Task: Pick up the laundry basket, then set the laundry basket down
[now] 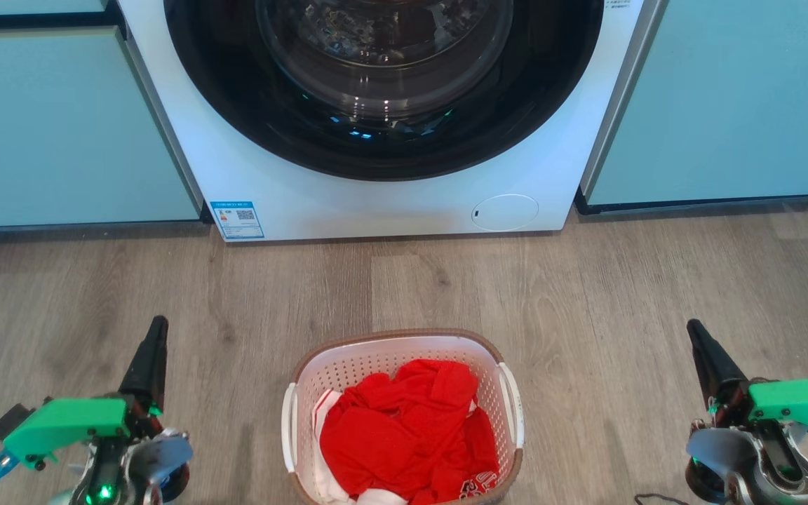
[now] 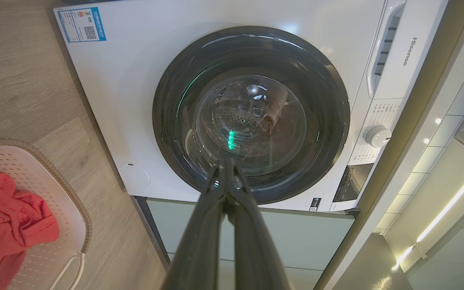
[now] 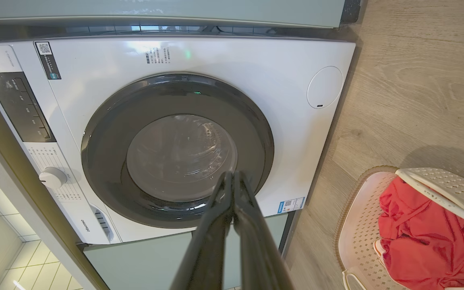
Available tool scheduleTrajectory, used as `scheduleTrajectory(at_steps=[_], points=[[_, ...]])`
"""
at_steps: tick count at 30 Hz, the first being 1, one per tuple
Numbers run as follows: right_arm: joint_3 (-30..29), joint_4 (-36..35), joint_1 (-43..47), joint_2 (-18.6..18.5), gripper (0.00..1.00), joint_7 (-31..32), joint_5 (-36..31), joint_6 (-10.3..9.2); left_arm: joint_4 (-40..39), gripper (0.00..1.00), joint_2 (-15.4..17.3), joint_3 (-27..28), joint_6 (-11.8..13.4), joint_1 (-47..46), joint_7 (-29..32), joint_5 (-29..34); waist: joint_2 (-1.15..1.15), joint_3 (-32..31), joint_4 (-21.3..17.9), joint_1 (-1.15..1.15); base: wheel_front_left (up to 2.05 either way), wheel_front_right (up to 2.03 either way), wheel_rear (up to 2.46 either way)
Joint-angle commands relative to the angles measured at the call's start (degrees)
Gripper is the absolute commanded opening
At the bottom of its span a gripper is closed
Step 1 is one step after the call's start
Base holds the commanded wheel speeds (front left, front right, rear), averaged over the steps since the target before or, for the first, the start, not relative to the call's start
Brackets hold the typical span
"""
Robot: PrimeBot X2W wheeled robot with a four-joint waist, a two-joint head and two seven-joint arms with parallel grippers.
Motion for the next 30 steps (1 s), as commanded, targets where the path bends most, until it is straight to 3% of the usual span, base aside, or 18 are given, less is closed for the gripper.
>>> scheduleTrajectory(at_steps=[1, 30], points=[[0.99, -1.76, -2.71, -0.49, 0.00, 0.44, -0.50, 0.41, -1.66, 0.00, 0.28, 2.09, -0.40, -3.39, 0.36, 0.54, 0.00, 0.00, 0.00, 0.00, 0.00, 0.00, 0.00], [0.93, -1.76, -2.72, -0.45, 0.00, 0.48, -0.54, 0.41, -1.66, 0.00, 0.25, 2.14, -0.40, -3.39, 0.40, 0.59, 0.00, 0.00, 0.00, 0.00, 0.00, 0.00, 0.00]])
